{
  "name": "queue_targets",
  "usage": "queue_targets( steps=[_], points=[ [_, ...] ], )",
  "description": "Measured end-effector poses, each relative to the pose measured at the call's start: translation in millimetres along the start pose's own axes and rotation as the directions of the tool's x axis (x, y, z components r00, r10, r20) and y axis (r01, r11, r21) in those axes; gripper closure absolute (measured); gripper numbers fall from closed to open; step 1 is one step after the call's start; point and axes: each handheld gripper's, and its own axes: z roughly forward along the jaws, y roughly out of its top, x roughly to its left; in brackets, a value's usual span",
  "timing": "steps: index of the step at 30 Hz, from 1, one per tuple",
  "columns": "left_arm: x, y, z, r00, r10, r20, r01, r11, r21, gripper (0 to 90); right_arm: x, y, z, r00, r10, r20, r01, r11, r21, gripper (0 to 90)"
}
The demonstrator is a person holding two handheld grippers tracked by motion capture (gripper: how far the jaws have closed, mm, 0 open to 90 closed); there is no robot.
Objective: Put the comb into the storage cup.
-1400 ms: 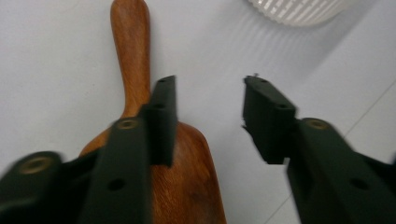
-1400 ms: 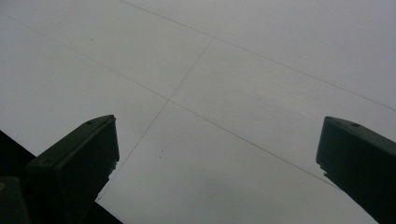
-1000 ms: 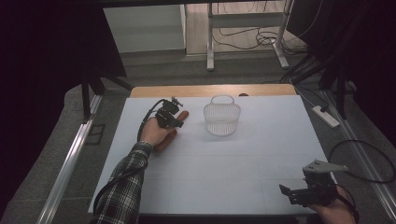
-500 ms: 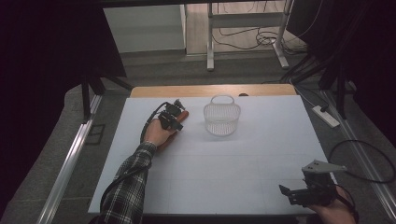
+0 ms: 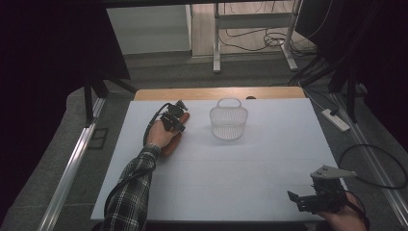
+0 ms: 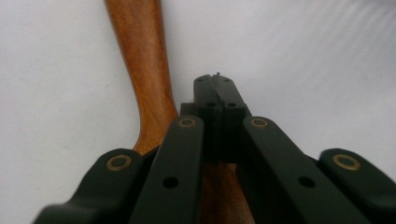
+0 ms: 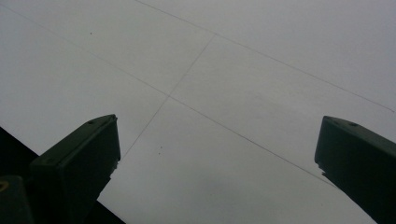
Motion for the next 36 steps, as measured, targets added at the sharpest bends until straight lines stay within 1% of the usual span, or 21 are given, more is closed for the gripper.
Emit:
queue_targets(
  steps=[7, 8, 13, 17, 18, 20, 24, 27, 30, 32, 34, 36],
  points=[
    [6.9, 0.4, -0.2, 0.999, -0.011, -0.043, 0.012, 0.9997, 0.019, 89.2, 0.3, -0.4, -0.3, 1.0, 0.0, 0.001, 0.0, 1.0, 0.0, 0.4],
    [9.0, -0.3, -0.6, 0.9984, -0.02, -0.052, 0.021, 0.9996, 0.021, 89.2, 0.2, -0.4, -0.4, 1.0, -0.001, 0.001, 0.001, 1.0, 0.001, 0.4],
    [19.3, -5.3, -3.1, 0.9969, -0.048, -0.062, 0.049, 0.9987, 0.016, 89.2, 0.3, -0.6, -0.6, 1.0, -0.001, 0.002, 0.001, 1.0, 0.001, 0.5],
    [26.5, -10.0, -5.2, 0.995, -0.064, -0.077, 0.065, 0.9978, 0.011, 89.2, 0.4, -0.5, -0.2, 1.0, -0.003, 0.002, 0.003, 1.0, 0.004, 0.5],
    [26.5, -10.0, -5.2, 0.995, -0.064, -0.077, 0.065, 0.9978, 0.011, 89.2, 0.6, -0.5, -0.1, 1.0, -0.004, 0.003, 0.004, 1.0, 0.004, 0.5],
    [32.0, -15.0, -6.6, 0.9931, -0.08, -0.086, 0.081, 0.9967, 0.008, 89.2, 0.6, -0.4, 0.0, 1.0, -0.004, 0.004, 0.004, 1.0, 0.005, 0.5],
    [37.8, -21.0, -8.3, 0.9913, -0.093, -0.092, 0.095, 0.9955, 0.008, 89.2, 0.6, -0.3, 0.1, 1.0, -0.004, 0.004, 0.004, 1.0, 0.007, 0.5],
    [42.0, -25.6, -9.5, 0.9906, -0.105, -0.087, 0.106, 0.9943, 0.005, 89.2, 0.9, -0.2, 0.3, 1.0, -0.005, 0.006, 0.005, 1.0, 0.009, 0.6],
    [45.5, -30.6, -10.2, 0.9889, -0.115, -0.094, 0.116, 0.9932, 0.007, 89.2, 1.0, 0.0, 0.5, 1.0, -0.006, 0.006, 0.006, 1.0, 0.01, 0.6],
    [49.1, -35.3, -10.8, 0.9889, -0.117, -0.092, 0.118, 0.9929, 0.011, 89.2, 1.1, 0.1, 0.7, 1.0, -0.006, 0.006, 0.006, 1.0, 0.011, 0.6],
    [51.8, -40.6, -11.9, 0.9877, -0.131, -0.086, 0.132, 0.9912, 0.009, 89.2, 1.1, 0.2, 0.8, 1.0, -0.005, 0.006, 0.005, 1.0, 0.012, 0.6],
    [54.6, -45.7, -13.4, 0.9871, -0.136, -0.084, 0.137, 0.9905, 0.01, 89.2, 1.1, 0.3, 1.0, 1.0, -0.005, 0.006, 0.004, 1.0, 0.013, 0.7]
  ],
)
